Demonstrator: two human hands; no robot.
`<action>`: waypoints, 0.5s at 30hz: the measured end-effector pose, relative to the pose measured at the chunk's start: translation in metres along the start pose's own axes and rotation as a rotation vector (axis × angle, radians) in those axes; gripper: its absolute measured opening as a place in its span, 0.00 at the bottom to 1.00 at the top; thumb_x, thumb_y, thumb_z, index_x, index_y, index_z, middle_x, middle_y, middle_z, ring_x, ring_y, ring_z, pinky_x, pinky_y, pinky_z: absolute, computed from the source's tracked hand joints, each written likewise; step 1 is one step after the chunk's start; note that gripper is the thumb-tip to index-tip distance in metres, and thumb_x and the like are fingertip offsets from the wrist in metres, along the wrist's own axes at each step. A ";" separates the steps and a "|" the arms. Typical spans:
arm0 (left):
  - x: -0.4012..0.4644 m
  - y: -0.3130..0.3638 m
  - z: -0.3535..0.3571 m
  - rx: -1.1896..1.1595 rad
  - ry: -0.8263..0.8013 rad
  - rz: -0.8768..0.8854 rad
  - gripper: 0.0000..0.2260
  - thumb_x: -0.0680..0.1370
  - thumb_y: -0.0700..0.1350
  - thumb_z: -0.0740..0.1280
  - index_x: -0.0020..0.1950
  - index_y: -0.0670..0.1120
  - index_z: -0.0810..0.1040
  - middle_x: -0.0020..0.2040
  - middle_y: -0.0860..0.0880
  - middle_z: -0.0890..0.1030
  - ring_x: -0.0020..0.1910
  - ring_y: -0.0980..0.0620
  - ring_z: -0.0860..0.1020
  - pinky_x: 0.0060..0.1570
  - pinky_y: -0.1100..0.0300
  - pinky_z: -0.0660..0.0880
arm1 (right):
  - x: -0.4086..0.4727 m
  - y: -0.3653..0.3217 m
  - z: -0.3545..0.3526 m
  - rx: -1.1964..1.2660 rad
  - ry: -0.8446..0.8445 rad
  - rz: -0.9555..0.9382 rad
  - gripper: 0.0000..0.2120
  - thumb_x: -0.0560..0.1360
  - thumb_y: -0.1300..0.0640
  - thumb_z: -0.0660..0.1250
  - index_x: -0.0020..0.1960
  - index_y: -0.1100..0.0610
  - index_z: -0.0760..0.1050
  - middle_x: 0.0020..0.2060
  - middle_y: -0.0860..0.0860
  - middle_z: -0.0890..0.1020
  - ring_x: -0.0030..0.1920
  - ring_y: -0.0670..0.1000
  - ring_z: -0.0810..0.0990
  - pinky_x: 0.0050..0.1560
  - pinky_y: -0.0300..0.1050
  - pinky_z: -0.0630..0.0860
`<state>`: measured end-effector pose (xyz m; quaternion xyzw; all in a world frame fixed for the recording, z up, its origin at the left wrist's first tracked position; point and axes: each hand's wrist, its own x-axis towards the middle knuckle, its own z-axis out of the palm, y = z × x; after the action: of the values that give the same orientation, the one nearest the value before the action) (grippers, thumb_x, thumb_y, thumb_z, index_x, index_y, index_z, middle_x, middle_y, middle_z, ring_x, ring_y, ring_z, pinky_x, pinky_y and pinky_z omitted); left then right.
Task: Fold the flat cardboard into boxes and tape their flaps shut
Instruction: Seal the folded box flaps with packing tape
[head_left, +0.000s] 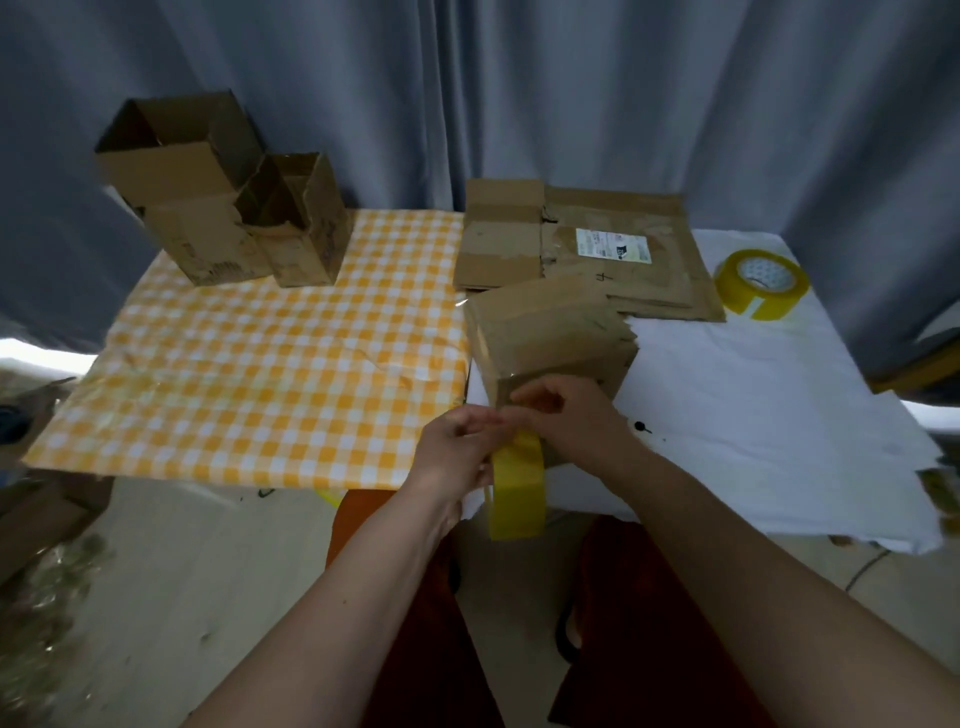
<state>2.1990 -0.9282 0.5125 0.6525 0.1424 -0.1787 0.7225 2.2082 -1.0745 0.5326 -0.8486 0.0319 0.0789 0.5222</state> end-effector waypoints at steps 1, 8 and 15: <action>-0.004 0.000 0.006 0.008 0.003 0.023 0.01 0.75 0.38 0.71 0.44 0.43 0.80 0.34 0.51 0.82 0.28 0.56 0.80 0.25 0.66 0.72 | -0.006 0.002 -0.001 0.053 0.024 0.059 0.12 0.71 0.50 0.73 0.46 0.59 0.80 0.40 0.52 0.81 0.42 0.47 0.78 0.38 0.37 0.75; -0.022 -0.002 0.035 0.162 0.034 0.281 0.05 0.75 0.42 0.72 0.44 0.53 0.82 0.47 0.52 0.83 0.48 0.49 0.82 0.47 0.45 0.81 | -0.034 0.002 -0.005 0.321 0.258 0.167 0.09 0.75 0.50 0.67 0.42 0.56 0.80 0.39 0.50 0.81 0.42 0.46 0.77 0.37 0.37 0.70; -0.034 0.006 0.038 0.089 0.043 0.266 0.39 0.71 0.35 0.75 0.74 0.55 0.60 0.54 0.53 0.76 0.50 0.50 0.79 0.47 0.51 0.81 | -0.045 0.006 -0.011 0.219 0.362 0.066 0.10 0.77 0.49 0.64 0.39 0.48 0.78 0.38 0.43 0.80 0.43 0.43 0.76 0.40 0.39 0.68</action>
<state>2.1702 -0.9629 0.5364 0.7007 0.0618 -0.0735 0.7070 2.1646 -1.0882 0.5397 -0.7856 0.1613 -0.0614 0.5942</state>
